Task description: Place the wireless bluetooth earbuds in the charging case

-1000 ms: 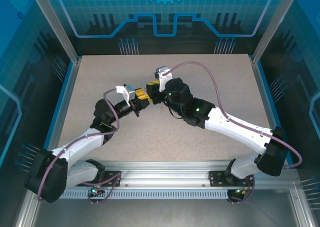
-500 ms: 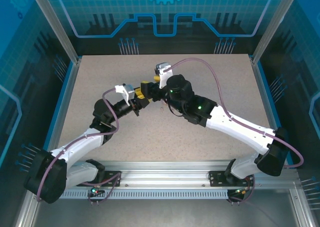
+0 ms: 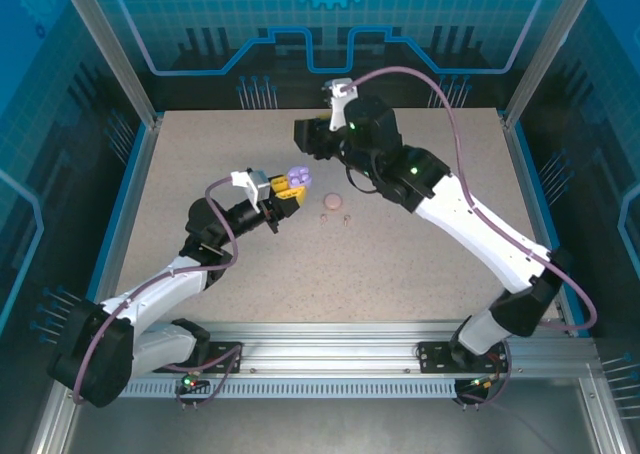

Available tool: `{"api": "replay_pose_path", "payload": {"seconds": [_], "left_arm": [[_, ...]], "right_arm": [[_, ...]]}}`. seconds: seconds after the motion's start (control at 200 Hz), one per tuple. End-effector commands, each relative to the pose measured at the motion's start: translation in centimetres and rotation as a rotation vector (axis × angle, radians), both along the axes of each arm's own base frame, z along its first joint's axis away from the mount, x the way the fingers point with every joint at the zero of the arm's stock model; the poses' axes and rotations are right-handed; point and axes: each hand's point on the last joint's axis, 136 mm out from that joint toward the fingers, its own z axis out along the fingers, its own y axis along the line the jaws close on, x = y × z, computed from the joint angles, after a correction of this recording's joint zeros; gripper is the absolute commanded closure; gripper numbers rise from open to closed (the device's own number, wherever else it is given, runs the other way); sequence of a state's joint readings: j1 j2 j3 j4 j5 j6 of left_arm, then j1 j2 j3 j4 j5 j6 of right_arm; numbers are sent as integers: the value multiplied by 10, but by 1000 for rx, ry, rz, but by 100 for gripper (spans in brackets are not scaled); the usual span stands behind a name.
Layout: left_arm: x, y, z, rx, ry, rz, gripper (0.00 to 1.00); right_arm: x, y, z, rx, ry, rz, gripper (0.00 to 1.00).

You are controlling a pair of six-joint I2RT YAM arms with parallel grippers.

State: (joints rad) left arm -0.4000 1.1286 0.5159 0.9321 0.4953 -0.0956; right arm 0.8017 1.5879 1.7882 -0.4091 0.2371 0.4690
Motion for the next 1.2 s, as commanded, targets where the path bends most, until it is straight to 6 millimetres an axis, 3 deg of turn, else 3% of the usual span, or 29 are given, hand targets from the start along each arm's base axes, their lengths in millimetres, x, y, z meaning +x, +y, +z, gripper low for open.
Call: {"api": "replay_pose_path", "payload": {"seconds": [0.0, 0.165, 0.36, 0.52, 0.61, 0.75, 0.87, 0.995, 1.196], "left_arm": [[-9, -5, 26, -11, -95, -38, 100], [-7, -5, 27, -12, -93, -30, 100], [-4, -4, 27, -18, -86, -15, 100], [-2, -3, 26, -20, -73, -8, 100], [-2, -4, 25, -21, -66, -14, 100], [-2, -3, 18, -27, -36, -13, 100], [2, 0, 1, -48, 52, 10, 100], [9, 11, -30, -76, 197, 80, 100], [15, 26, -109, -95, 581, 193, 100]], "right_arm": [[0, 12, -50, -126, 171, 64, 62], [0, 24, -72, -183, 246, 111, 73], [-26, 21, -86, -216, 251, 131, 81], [-51, 6, -86, -221, 220, 107, 82], [-56, -6, -83, -181, 205, 66, 82], [-51, -38, -61, -107, 147, -60, 69], [-52, -67, -47, -45, 114, -141, 55], [-55, -87, -54, -37, 137, -177, 50], [-58, -95, -110, -88, 238, -218, 45]]}}
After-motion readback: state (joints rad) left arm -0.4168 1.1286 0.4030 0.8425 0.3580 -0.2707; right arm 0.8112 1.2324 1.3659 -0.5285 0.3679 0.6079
